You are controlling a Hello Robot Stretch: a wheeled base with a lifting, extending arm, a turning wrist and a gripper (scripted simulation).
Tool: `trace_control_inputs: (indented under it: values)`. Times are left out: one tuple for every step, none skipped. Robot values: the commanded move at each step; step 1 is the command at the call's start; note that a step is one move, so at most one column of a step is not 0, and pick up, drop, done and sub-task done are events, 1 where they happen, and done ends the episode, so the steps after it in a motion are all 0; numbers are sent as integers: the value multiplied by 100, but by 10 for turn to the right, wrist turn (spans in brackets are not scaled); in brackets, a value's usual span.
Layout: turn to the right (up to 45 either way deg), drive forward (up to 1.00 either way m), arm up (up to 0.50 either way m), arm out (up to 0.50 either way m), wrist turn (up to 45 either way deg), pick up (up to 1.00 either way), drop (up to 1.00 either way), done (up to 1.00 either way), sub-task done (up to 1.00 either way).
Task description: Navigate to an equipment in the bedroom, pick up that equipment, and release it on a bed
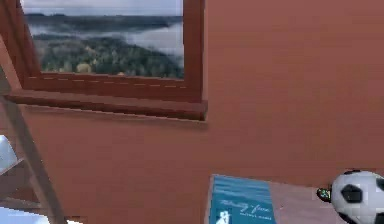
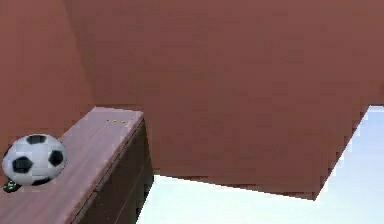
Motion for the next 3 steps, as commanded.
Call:
trace_control_inputs:
  values:
    - [-390,0,0,0,0,0,0,0,0]
    - [0,0,50,0,0,0,0,0,0]
    - [0,0,36,0,0,0,0,0,0]
